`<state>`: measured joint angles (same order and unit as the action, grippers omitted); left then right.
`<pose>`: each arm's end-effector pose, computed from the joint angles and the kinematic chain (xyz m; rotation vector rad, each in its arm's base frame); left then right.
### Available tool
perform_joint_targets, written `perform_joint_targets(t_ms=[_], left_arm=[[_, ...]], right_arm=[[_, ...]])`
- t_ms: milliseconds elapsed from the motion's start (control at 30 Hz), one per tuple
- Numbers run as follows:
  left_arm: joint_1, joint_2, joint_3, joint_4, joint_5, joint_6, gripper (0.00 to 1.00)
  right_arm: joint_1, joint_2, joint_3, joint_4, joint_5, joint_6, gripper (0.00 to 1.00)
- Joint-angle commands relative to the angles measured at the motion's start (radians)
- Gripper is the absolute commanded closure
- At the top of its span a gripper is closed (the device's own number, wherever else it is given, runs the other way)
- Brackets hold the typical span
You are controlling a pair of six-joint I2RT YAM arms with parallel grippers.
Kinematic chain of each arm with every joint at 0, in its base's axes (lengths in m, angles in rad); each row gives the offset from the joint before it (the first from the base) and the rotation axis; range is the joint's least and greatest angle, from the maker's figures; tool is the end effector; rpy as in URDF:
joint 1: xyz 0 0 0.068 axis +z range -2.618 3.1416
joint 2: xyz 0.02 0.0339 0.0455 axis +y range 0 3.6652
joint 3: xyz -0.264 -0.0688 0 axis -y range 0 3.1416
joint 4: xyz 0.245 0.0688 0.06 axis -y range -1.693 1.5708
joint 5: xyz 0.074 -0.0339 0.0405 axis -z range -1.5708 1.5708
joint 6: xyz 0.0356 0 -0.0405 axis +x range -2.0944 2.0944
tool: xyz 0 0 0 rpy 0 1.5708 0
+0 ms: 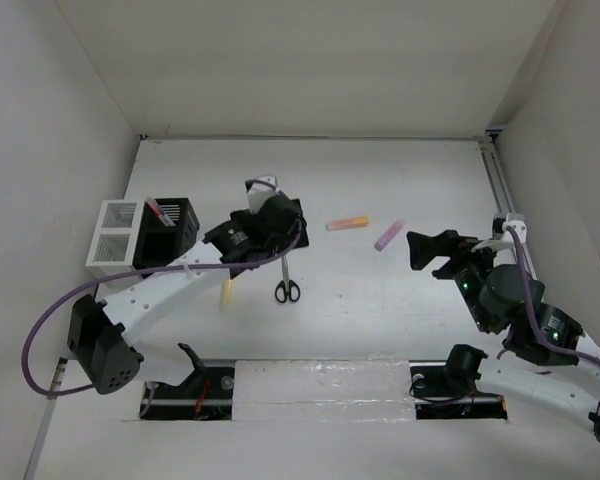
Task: Sort the stationery into containers
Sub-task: Pick up the scissors from the center of the board.
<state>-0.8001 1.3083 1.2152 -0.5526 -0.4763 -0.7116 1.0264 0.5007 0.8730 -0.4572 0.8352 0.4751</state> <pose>0.2105 -0.1934 0.3419 -0.1641 2.1497 -0.3539 0.0704 0.0653 0.3769 0.1831 1.6374 0.4611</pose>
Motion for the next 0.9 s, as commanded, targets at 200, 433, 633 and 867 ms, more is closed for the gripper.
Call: perform_joint_targets(t_ms=[200, 433, 633, 867], left_arm=[[-0.096, -0.089, -0.178, -0.073, -0.004, -0.203, 0.01], [-0.114, -0.205, -0.322, -0.06, 0.042, -0.215, 0.01], [-0.114, -0.17, -0.373, -0.05, 0.07, -0.238, 0.01], [-0.114, -0.339, -0.385, -0.199, -0.093, -0.419, 0.01]], right_arm=[[-0.006, 0.205, 0.011, 0.03, -0.172, -0.053, 0.01], [-0.057, 0.39, -0.002, 0.132, -0.297, -0.053, 0.01], [-0.057, 0.476, 0.009, 0.227, -0.369, -0.081, 0.02], [-0.068, 0.755, 0.08, 0.271, -0.517, -0.083, 0.13]])
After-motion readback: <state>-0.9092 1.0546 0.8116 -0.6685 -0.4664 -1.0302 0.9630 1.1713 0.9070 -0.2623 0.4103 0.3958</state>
